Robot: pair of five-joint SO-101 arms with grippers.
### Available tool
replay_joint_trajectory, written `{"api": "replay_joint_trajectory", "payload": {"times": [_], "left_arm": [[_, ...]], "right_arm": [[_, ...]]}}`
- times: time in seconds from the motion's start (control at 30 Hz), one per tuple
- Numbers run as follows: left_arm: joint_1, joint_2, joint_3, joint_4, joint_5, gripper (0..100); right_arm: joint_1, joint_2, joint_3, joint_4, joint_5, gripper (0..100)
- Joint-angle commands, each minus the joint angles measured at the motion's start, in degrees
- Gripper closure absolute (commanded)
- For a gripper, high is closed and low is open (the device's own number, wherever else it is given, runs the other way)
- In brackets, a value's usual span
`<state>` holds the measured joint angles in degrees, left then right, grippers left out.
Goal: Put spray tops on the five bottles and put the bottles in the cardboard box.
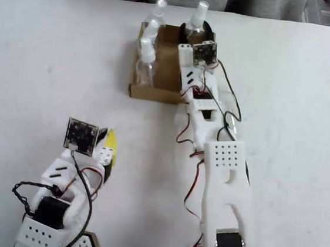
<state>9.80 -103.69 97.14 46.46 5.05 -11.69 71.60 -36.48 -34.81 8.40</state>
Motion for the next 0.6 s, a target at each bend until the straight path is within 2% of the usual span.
{"api": "replay_joint_trajectory", "payload": {"times": [0.0, 0.37, 0.57], "left_arm": [[0.4, 0.13, -0.09, 0.26, -0.44, 94], [0.31, 0.13, -0.09, 0.26, -0.44, 94], [0.31, 0.13, -0.09, 0.26, -0.44, 94]], "right_arm": [[0.84, 0.13, -5.54, 2.33, 0.53, 98.3], [0.84, 1.27, -7.91, 4.26, 0.53, 97.8], [0.66, 1.27, -7.91, 6.11, 0.44, 84.4]]}}
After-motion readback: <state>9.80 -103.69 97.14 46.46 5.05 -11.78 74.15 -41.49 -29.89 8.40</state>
